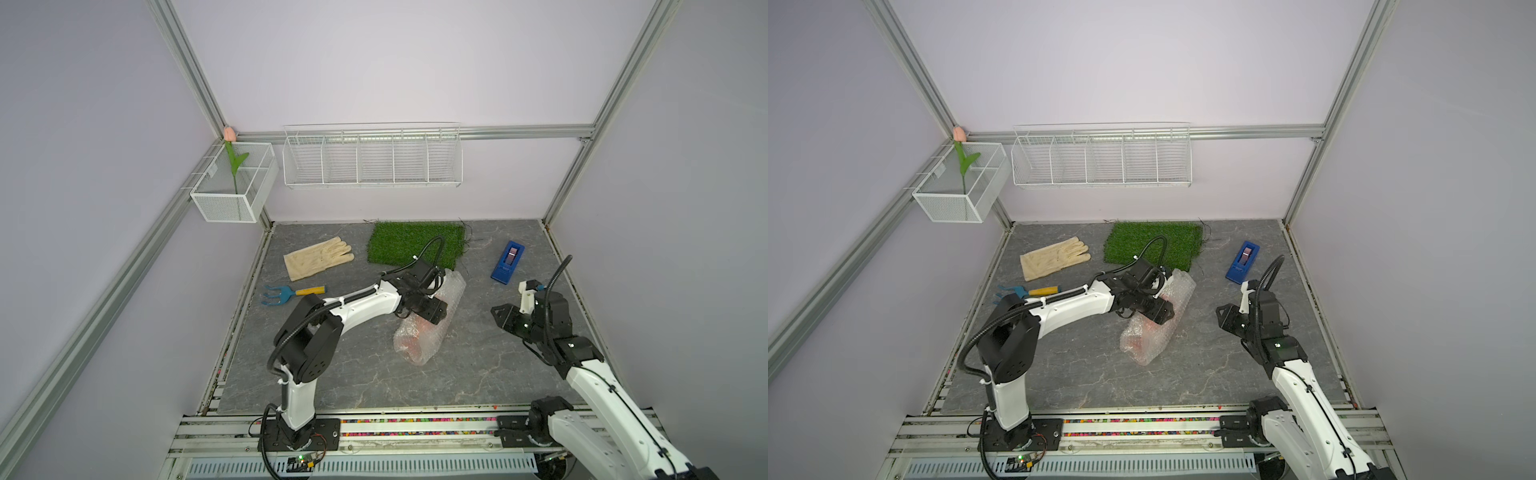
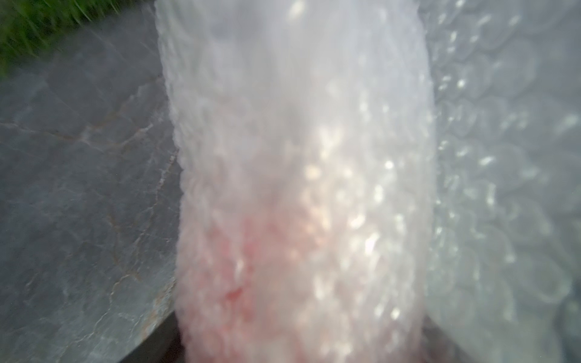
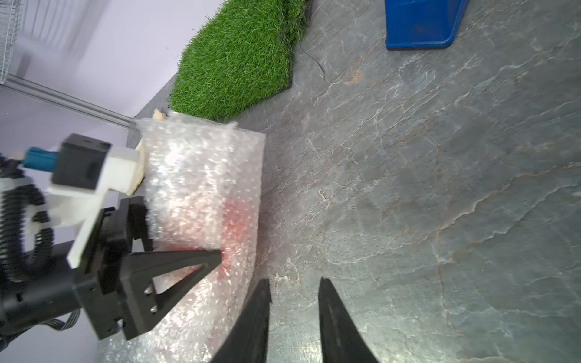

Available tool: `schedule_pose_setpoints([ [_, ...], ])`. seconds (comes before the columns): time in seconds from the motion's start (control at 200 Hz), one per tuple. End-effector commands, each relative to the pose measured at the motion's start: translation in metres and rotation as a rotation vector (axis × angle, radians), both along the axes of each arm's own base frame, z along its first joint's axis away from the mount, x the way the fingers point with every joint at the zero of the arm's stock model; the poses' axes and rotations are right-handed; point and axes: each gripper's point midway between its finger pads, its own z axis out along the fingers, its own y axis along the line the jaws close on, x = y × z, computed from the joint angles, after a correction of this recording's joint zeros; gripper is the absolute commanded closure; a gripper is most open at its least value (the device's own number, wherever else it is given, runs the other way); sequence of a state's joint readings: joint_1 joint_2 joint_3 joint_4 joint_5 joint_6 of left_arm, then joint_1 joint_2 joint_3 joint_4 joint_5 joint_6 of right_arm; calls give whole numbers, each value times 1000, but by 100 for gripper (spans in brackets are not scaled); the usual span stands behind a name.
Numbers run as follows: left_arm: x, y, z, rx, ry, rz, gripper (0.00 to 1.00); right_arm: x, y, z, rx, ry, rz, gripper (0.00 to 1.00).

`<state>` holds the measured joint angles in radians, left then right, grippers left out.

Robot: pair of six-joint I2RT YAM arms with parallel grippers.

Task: Wrap wine glasses in bubble wrap
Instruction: Pick up the bubble wrap from the center of the board, then place the bubble wrap at the center of the board.

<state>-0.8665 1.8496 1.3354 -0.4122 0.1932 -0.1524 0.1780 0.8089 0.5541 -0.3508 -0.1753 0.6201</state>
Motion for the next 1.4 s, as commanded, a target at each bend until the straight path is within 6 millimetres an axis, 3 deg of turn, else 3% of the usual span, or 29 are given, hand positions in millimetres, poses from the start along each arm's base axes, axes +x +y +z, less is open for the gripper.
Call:
schedule_pose_setpoints([
  [0.0,4,-24,73,-280,-155,-35,20,0,0,7,-3,-2,13,70],
  [0.07,-1,-20,95,-367,-226,-52,19,3,9,15,29,-8,48,70],
  [0.2,-13,-12,130,-553,-359,-71,17,11,30,50,110,-86,148,69],
  [0.34,-25,9,143,-759,-596,-70,16,10,47,84,138,-170,246,66],
  [0.485,-37,34,133,-900,-773,-28,13,0,65,88,125,-174,323,65],
  [0.645,-47,24,100,-802,-792,-70,11,-8,84,72,102,-156,372,65],
  [0.785,-50,24,80,-755,-776,-76,11,-4,96,61,119,-137,387,64],
  [1.07,-56,32,58,-696,-757,-82,8,5,143,78,90,-181,520,65],
  [1.395,-60,44,43,-654,-736,-68,2,-12,185,55,-4,-141,640,65],
])
